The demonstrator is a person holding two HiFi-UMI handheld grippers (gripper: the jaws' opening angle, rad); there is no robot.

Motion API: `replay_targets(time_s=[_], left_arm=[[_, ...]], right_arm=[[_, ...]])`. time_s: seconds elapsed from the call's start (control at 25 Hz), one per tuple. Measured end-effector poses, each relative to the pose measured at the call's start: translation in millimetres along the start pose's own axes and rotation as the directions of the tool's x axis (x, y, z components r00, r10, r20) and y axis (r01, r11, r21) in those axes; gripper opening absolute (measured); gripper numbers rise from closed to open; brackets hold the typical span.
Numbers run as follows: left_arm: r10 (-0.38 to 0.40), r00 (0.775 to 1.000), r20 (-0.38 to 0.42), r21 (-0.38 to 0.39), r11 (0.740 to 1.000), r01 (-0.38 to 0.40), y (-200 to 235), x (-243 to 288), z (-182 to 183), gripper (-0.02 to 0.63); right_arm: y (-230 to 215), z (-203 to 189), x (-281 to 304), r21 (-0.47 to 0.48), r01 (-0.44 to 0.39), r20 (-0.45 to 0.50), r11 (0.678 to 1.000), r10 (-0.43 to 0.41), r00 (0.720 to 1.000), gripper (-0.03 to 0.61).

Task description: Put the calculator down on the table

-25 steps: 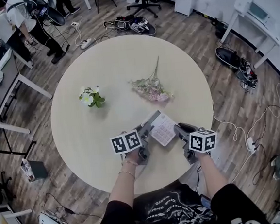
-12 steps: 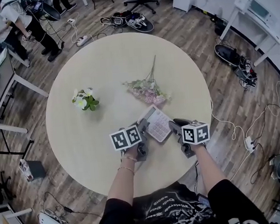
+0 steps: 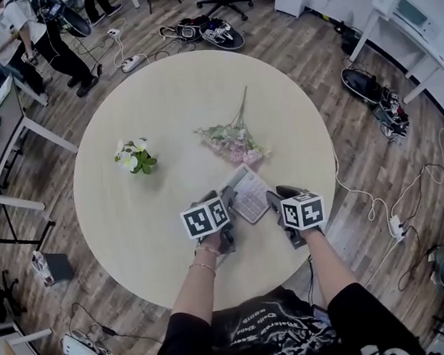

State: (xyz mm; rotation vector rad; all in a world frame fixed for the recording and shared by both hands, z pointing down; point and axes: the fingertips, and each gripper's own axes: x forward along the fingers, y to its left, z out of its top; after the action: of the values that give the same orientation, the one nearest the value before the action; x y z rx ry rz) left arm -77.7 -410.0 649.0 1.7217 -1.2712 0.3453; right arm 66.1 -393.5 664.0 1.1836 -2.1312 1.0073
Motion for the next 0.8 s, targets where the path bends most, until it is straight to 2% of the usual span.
replay_targets(time_s=[0.12, 0.24, 0.4, 0.6, 0.8], left_arm=[[-0.003, 1.0, -0.02, -0.015, 1.0, 0.003, 3.8, -4.5, -6.7, 0.311], [-0.014, 1.0, -0.013, 0.023, 1.0, 0.015, -0.5, -14.5, -8.0, 0.322], [-0.021, 1.0, 0.006, 0.115, 0.993, 0.02, -6.7, -33.9, -10.7, 0.336], [-0.052, 0.996, 0.068, 0.197, 0.98, 0.038, -22.1, -70.9, -11.1, 0.342], [-0.095, 0.985, 0.145, 0.231, 0.971, 0.06, -34.9, -110.4, -15.7, 0.342]], right_arm=[[2.4, -2.5, -4.9, 0.013, -0.01, 0.005, 1.0, 0.01, 1.0, 0.261], [9.8, 0.5, -15.5, -0.004, -0.025, 0.04, 1.0, 0.025, 0.999, 0.269], [27.6, -1.8, -31.7, -0.078, -0.028, 0.077, 0.997, 0.034, 0.996, 0.281], [50.3, 0.4, -60.2, -0.174, -0.006, 0.127, 0.985, 0.028, 0.992, 0.279], [78.5, 1.6, -92.1, -0.222, 0.012, 0.199, 0.975, 0.033, 0.979, 0.278]])
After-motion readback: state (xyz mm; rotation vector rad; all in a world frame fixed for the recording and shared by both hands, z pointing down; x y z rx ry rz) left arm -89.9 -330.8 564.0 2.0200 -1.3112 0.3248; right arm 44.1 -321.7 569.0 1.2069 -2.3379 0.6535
